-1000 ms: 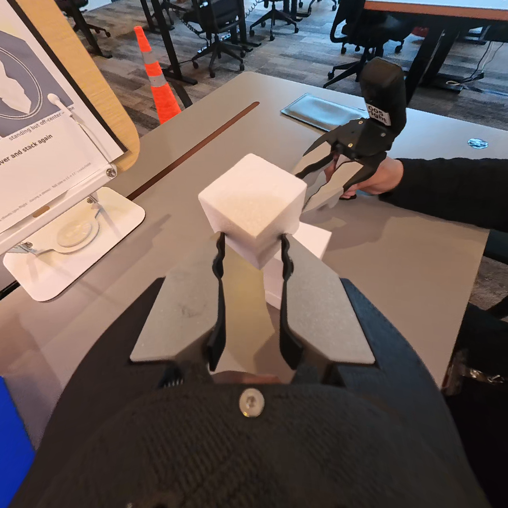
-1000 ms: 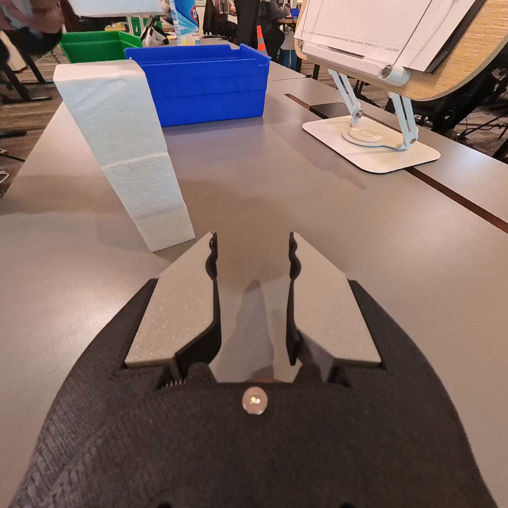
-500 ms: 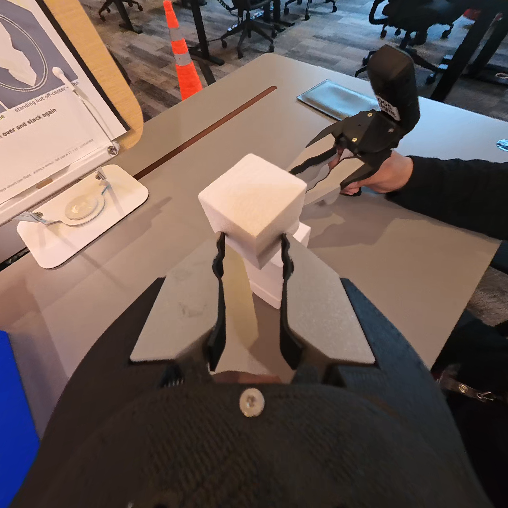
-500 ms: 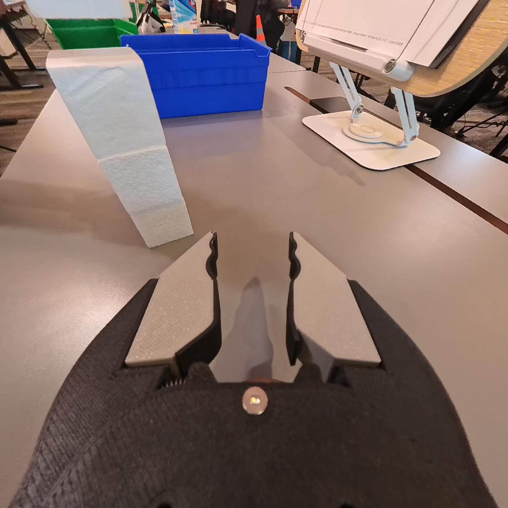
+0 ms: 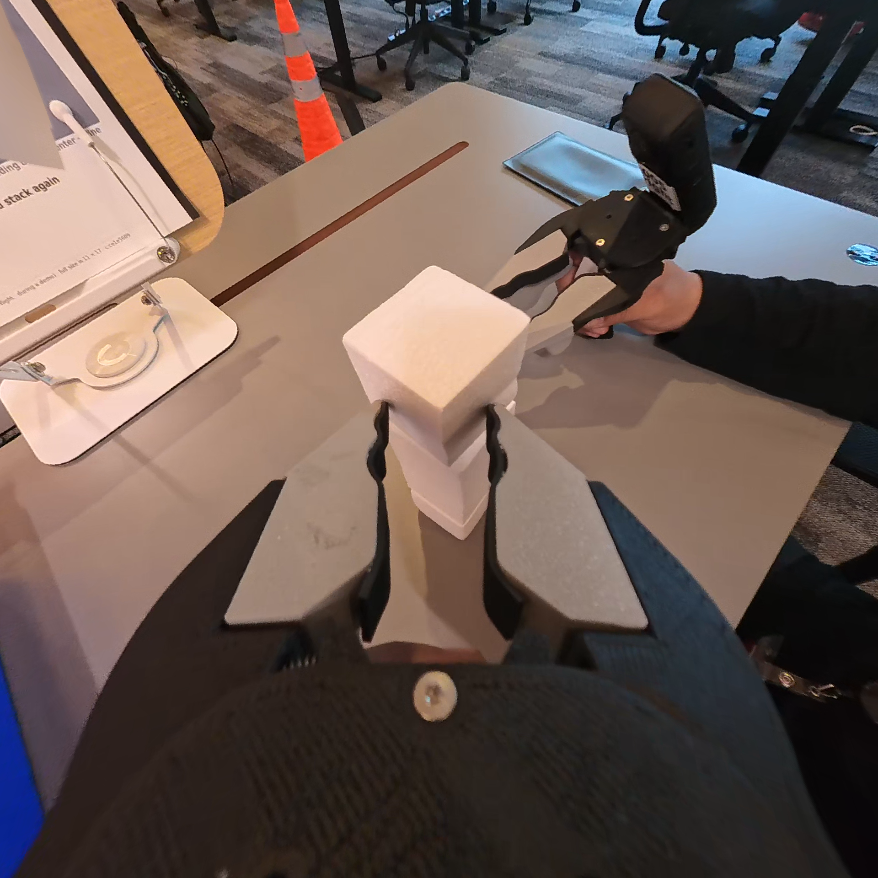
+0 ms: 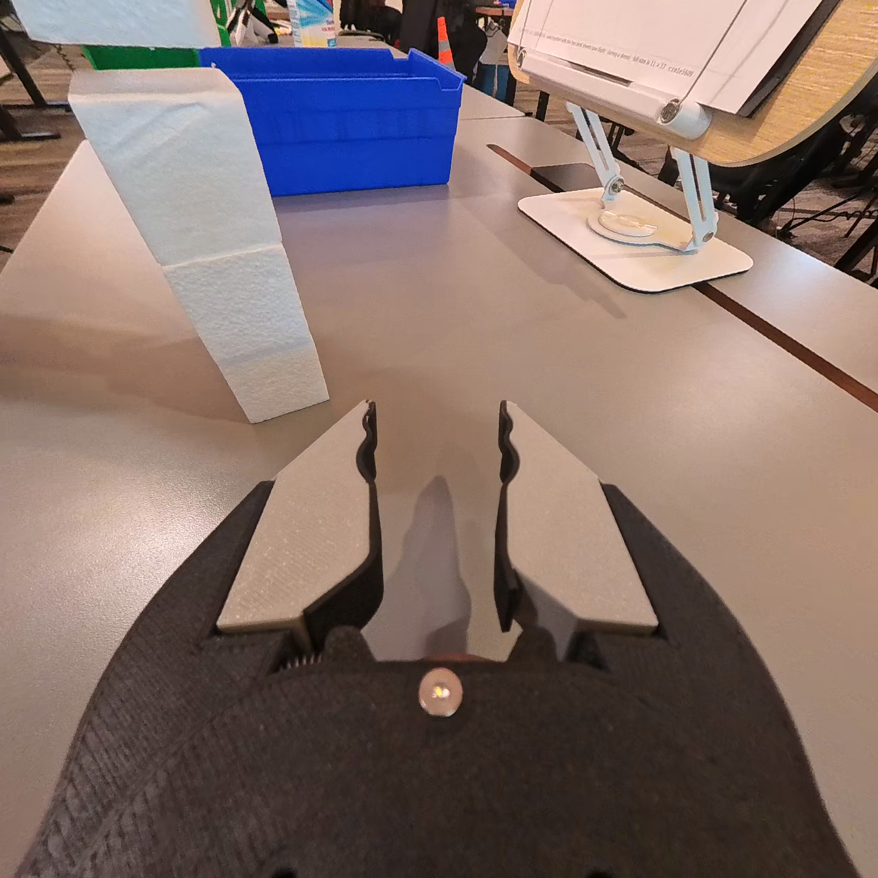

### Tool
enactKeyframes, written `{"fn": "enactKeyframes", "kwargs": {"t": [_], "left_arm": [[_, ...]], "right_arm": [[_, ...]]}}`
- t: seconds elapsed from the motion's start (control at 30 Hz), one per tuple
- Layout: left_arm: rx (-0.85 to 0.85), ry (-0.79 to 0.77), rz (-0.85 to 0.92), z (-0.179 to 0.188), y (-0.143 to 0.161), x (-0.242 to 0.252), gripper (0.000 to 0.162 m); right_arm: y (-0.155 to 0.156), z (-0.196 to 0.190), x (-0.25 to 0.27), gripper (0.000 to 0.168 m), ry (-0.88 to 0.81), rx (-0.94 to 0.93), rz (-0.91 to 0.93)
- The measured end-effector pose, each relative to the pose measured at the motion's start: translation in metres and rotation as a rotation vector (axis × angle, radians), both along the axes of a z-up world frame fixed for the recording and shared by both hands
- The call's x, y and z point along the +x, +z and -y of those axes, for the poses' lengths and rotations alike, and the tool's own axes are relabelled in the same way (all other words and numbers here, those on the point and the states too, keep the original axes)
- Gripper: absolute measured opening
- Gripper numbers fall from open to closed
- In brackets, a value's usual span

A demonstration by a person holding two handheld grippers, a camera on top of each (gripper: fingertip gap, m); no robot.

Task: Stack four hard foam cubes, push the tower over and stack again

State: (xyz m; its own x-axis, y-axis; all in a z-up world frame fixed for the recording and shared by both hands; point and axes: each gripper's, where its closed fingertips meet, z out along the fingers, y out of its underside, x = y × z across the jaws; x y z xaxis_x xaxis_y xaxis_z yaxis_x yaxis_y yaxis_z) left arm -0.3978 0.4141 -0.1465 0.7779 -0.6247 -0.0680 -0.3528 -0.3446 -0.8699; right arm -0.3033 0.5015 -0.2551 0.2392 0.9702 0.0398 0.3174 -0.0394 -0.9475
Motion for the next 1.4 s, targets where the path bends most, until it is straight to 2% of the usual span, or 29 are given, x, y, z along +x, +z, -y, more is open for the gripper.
{"fn": "enactKeyframes", "kwargs": {"t": [0.83, 1.1, 1.4], "left_arm": [[-0.022, 0.016, 0.005, -0.001, -0.010, 0.003, 0.039], [-0.013, 0.045, 0.023, -0.002, -0.007, -0.002, 0.064], [0.070, 0.085, 0.056, 0.013, 0.016, -0.024, 0.071]], "right_arm": [[-0.001, 0.000, 0.000, 0.049, 0.002, 0.004, 0.007], [-0.001, 0.000, 0.000, 0.049, 0.002, 0.001, 0.006], [-0.001, 0.000, 0.000, 0.049, 0.001, 0.002, 0.004]]}}
